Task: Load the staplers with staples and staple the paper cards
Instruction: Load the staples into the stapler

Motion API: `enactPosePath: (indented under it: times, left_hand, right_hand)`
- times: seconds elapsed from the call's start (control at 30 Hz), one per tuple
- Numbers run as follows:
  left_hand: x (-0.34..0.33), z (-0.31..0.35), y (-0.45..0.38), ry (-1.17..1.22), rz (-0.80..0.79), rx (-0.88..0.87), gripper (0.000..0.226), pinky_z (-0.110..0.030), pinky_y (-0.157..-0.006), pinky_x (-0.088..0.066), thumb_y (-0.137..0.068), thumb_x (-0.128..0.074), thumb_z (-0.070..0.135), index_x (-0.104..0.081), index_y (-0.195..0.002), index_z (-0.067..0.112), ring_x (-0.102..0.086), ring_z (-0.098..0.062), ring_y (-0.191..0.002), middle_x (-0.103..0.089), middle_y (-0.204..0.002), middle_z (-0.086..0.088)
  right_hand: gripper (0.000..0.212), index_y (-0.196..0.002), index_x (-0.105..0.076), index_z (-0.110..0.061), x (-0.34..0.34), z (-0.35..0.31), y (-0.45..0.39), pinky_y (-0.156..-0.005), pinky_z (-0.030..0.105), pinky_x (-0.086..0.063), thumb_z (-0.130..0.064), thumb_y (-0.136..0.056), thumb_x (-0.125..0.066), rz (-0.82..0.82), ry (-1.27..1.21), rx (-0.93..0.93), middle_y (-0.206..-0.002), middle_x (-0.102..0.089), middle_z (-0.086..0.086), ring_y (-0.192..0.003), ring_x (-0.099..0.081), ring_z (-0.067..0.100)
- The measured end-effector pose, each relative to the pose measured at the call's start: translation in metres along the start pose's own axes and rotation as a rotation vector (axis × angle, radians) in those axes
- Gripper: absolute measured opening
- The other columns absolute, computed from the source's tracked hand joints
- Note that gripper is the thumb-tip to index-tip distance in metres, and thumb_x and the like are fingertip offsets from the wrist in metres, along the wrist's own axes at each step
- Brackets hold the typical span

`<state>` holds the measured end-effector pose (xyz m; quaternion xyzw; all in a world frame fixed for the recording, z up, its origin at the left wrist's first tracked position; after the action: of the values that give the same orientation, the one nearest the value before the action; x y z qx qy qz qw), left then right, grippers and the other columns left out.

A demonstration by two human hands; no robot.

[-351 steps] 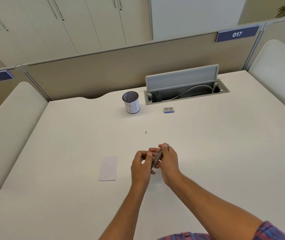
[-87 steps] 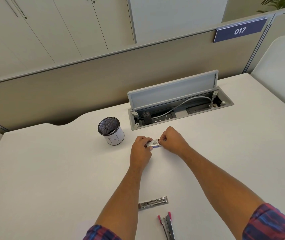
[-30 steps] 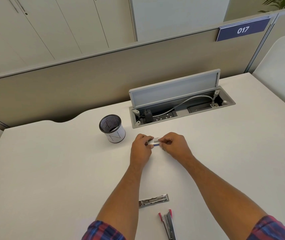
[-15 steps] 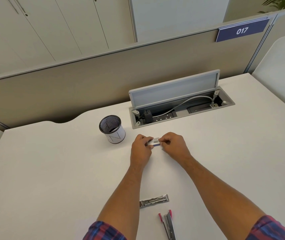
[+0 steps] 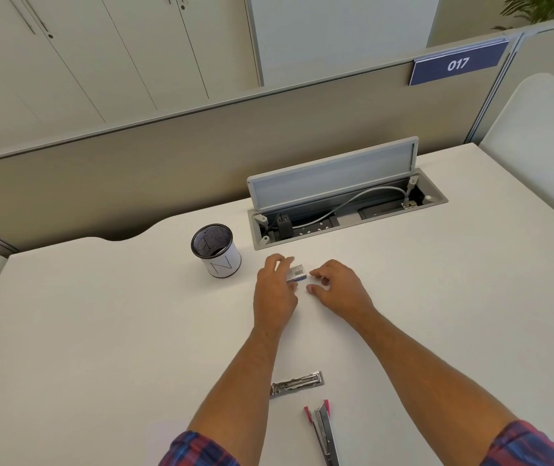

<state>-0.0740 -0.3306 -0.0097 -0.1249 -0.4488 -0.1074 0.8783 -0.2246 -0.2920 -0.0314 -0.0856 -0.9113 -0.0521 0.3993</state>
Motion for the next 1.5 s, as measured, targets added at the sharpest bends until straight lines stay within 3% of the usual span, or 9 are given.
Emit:
enactPosePath:
  times: [0.2,0.37,0.53,0.7,1.0,1.2,1.33,1.5]
  left_hand:
    - [-0.018,0.028,0.018,-0.111,-0.091,-0.155,0.019,-0.039,-0.079,-0.052,-0.086,-0.069,0.008,-0.074,-0.104,0.014,-0.057,-0.028,-0.097,-0.064,-0.105,-0.003]
    - [-0.012,0.033,0.029,-0.061,-0.11,-0.108,0.025,-0.04,-0.08,-0.051,-0.089,-0.062,0.005,-0.074,-0.106,0.018,-0.059,-0.026,-0.098,-0.071,-0.101,-0.002]
    - [0.013,0.038,0.048,0.106,-0.064,-0.044,0.03,-0.036,-0.079,-0.056,-0.089,-0.058,0.001,-0.078,-0.096,0.022,-0.067,-0.014,-0.091,-0.076,-0.093,0.005]
    - [0.045,0.03,0.083,0.222,0.003,0.021,0.023,-0.035,-0.08,-0.056,-0.088,-0.062,0.004,-0.076,-0.096,0.02,-0.068,-0.012,-0.088,-0.076,-0.094,0.006]
    - [0.078,-0.002,0.155,0.199,0.015,0.169,0.008,-0.037,-0.073,-0.058,-0.088,-0.068,0.02,-0.074,-0.09,0.025,-0.068,-0.011,-0.078,-0.074,-0.084,0.011]
    - [0.086,-0.008,0.191,0.141,0.055,0.134,0.009,-0.039,-0.074,-0.056,-0.088,-0.065,0.019,-0.072,-0.09,0.023,-0.064,-0.013,-0.08,-0.071,-0.087,0.01]
    - [0.087,-0.011,0.203,0.067,0.058,0.107,0.008,-0.036,-0.073,-0.054,-0.09,-0.064,0.02,-0.072,-0.093,0.022,-0.062,-0.014,-0.084,-0.069,-0.094,0.007]
    - [0.078,-0.018,0.208,0.003,0.074,0.063,0.014,-0.037,-0.077,-0.054,-0.087,-0.072,0.019,-0.072,-0.101,0.02,-0.059,-0.02,-0.097,-0.062,-0.106,0.003]
  right_hand:
    - [0.014,-0.102,-0.081,-0.014,0.001,-0.004,0.013,-0.08,0.032,-0.053,-0.02,-0.093,-0.071,-0.036,0.041,0.021,-0.101,-0.065,0.001,-0.089,-0.064,0.018]
    - [0.005,-0.095,-0.073,-0.016,0.005,-0.003,0.025,-0.085,0.036,-0.056,-0.014,-0.093,-0.069,-0.06,-0.062,-0.04,-0.098,-0.071,-0.001,-0.089,-0.066,0.019]
    - [0.009,-0.094,-0.077,-0.014,0.021,-0.016,0.051,-0.08,0.023,-0.057,-0.006,-0.088,-0.077,-0.022,-0.278,-0.042,-0.084,-0.077,-0.003,-0.079,-0.071,0.009]
    - [0.014,-0.095,-0.082,-0.014,0.026,-0.042,0.082,-0.083,0.024,-0.059,-0.008,-0.082,-0.084,-0.051,-0.463,0.016,-0.086,-0.08,-0.003,-0.082,-0.076,0.012]
    - [0.013,-0.089,-0.084,-0.016,-0.001,-0.079,0.137,-0.08,0.022,-0.059,-0.008,-0.079,-0.086,-0.135,-0.457,0.072,-0.084,-0.079,-0.002,-0.081,-0.075,0.013]
    - [0.019,-0.08,-0.081,-0.021,-0.016,-0.091,0.165,-0.074,0.02,-0.057,-0.002,-0.077,-0.086,-0.176,-0.494,0.058,-0.079,-0.079,-0.001,-0.075,-0.075,0.01]
    - [0.016,-0.08,-0.082,-0.018,-0.024,-0.09,0.174,-0.078,0.026,-0.06,-0.002,-0.077,-0.086,-0.182,-0.482,0.032,-0.078,-0.079,-0.001,-0.08,-0.077,0.016]
    - [0.018,-0.079,-0.081,-0.022,-0.026,-0.084,0.181,-0.072,0.017,-0.057,-0.005,-0.077,-0.086,-0.146,-0.441,0.001,-0.079,-0.079,-0.004,-0.075,-0.074,0.008]
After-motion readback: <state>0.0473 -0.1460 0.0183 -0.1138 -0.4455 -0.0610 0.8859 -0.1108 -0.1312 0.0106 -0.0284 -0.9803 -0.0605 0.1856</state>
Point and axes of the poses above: each hand's wrist, its own y-axis away from the middle knuckle, its own x-axis out of the back of the hand, z = x × y, the point moved 9 cm from there along -y, towards the middle knuckle
